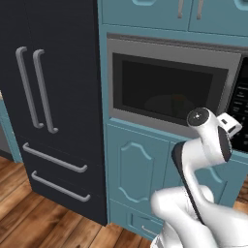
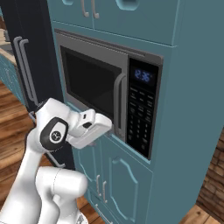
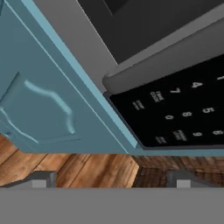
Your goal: Place the microwavable item in the microwave. Then, close the microwave door and press the start button.
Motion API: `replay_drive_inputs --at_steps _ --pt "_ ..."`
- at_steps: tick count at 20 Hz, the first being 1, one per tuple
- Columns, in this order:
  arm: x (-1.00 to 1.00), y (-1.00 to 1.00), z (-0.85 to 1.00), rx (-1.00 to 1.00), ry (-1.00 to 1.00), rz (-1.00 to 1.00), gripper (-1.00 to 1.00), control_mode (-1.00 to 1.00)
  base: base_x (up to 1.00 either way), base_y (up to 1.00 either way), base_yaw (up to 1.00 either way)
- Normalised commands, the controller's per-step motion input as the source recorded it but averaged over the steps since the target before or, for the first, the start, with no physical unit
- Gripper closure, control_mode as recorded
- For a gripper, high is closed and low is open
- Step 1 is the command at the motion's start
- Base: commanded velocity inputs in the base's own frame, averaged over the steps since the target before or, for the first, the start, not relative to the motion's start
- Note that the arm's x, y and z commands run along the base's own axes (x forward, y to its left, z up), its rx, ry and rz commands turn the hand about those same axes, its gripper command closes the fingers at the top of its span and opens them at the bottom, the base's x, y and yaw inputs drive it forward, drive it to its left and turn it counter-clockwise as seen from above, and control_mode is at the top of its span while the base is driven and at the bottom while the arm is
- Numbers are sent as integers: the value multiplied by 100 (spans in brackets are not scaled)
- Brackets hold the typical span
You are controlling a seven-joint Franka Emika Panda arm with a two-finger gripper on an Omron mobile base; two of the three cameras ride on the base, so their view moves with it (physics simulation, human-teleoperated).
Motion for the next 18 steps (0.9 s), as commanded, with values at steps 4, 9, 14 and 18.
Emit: replay_drive_inputs --at_steps 4,9,14,18 --pt "0 -20 -55 -1 0 0 -100 -100 0 0 0" --pt "3 -24 -40 0 0 1 -100 -100 0 0 0" --pt "16 -29 -23 0 -2 6 -100 -100 0 0 0" --pt "32 -14 -29 0 -7 11 -100 -100 0 0 0"
